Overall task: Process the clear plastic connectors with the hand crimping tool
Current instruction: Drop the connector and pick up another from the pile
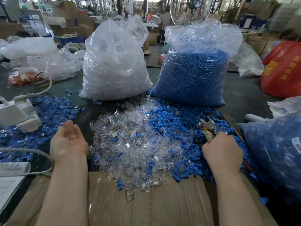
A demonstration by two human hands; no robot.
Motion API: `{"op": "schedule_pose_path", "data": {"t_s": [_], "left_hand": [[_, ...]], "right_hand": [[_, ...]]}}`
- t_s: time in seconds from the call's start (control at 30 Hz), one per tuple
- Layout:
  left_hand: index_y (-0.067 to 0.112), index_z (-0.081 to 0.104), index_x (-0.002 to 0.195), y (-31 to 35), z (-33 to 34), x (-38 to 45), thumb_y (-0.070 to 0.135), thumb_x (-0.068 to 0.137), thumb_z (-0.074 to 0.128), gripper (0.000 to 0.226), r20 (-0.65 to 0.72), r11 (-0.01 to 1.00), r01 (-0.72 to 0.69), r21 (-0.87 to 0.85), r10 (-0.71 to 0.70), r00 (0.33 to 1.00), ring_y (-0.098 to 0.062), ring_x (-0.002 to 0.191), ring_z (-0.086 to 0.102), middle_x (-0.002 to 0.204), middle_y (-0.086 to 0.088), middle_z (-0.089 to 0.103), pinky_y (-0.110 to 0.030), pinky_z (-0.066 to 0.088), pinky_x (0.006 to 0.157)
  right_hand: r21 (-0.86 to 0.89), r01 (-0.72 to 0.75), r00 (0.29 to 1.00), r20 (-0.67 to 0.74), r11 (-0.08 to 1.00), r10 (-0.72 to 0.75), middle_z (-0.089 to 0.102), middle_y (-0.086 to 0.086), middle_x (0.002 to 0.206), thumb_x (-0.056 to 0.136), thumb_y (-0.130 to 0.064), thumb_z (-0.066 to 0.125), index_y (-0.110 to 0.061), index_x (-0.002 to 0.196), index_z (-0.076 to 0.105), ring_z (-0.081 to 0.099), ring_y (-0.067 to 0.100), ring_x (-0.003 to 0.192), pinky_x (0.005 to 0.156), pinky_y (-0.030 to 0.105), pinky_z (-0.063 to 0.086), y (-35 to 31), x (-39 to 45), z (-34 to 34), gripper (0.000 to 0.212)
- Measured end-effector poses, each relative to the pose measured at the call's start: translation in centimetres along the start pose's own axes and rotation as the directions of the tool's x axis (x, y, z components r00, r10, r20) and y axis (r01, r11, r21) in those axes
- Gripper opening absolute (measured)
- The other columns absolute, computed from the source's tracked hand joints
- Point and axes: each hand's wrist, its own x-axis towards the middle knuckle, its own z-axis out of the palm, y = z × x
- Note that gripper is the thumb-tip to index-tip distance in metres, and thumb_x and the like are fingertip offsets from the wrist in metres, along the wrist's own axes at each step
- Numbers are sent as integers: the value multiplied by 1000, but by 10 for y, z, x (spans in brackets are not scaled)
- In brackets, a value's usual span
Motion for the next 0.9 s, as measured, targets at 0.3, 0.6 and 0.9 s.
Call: {"op": "schedule_pose_path", "data": {"t_s": [0.3,0.6,0.9], "left_hand": [[27,70,91,-40,10,-42,20,89,70,8,593,135,-577,805,-198,781,4,60,61,83,8,72,-13,48,53],[32,71,105,-57,5,-49,24,87,70,20,616,-524,-694,493,-353,704,-14,96,62,113,5,68,-44,51,98],[31,65,84,-57,2,-46,25,80,80,17,630,-463,-714,525,-353,692,-1,74,57,80,14,63,-24,46,64]], "right_hand": [[-114,78,996,49,990,-73,57,9,113,87,-32,62,-14,113,58,62,30,94,71,35,36,-5,1,2,32],[-77,229,973,10,970,-229,41,-2,82,87,-30,60,-21,91,49,43,24,68,65,35,31,-7,-1,10,15],[-63,226,974,36,972,-224,51,1,80,87,-30,61,-19,89,48,48,24,69,63,34,35,-8,0,11,17]]}}
